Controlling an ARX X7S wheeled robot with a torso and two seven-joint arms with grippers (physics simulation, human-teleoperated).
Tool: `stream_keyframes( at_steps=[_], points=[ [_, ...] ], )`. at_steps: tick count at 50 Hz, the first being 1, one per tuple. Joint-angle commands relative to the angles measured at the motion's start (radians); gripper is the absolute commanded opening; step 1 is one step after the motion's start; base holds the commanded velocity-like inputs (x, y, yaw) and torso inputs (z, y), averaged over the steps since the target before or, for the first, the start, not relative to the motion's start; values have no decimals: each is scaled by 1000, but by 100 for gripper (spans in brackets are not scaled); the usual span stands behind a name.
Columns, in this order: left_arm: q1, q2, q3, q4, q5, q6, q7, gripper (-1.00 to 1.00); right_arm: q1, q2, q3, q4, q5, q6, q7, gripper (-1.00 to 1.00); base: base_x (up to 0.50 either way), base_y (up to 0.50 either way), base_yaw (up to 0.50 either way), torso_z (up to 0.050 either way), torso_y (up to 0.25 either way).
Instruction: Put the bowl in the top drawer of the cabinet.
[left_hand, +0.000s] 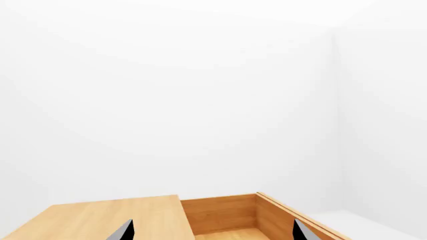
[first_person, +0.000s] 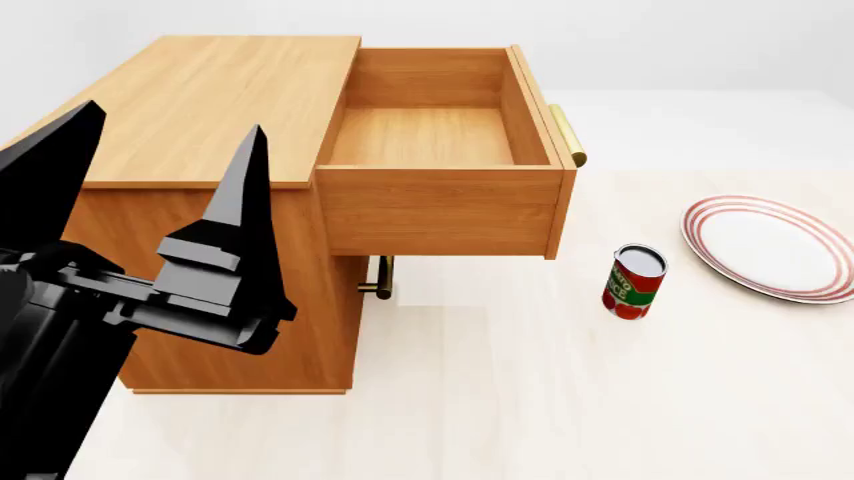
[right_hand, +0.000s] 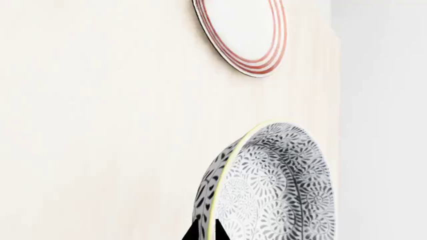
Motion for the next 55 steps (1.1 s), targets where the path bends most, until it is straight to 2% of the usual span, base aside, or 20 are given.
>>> stream_keyframes(
  at_steps=[1,5,12,25,31,39,44,55],
  points=[
    [4,11,-19,-2,15,-17,22,100,541,-266,-307,79,-119,143,-164,-100,0,0,0,0,0],
    [7,10,-23,-1,14,-16,23,100,549,-400,-330,176,-139,114,-183,-100,0,0,0,0,3],
    [11,18,-31,-2,25,-25,36,100,589,-554,-415,311,-240,8,-311,-100,0,0,0,0,0],
    [12,-9,-18,1,-13,8,-1,100,716,-710,-601,539,-457,-287,-658,-100,0,0,0,0,0],
    [15,7,-34,-3,11,-14,25,100,744,-806,-661,738,-561,-468,-820,-100,0,0,0,0,2],
    [19,30,-55,-9,48,-44,70,100,667,-1012,-633,1149,-631,-790,-971,-100,0,0,0,0,0],
    [14,26,-54,-9,49,-40,72,100,592,-1228,-616,1631,-680,-1092,-1107,-100,0,0,0,0,0],
    [-1,-24,-23,-3,-13,22,13,100,595,-1322,-362,1642,-887,-1180,-1226,-100,0,0,0,0,1]
  ],
)
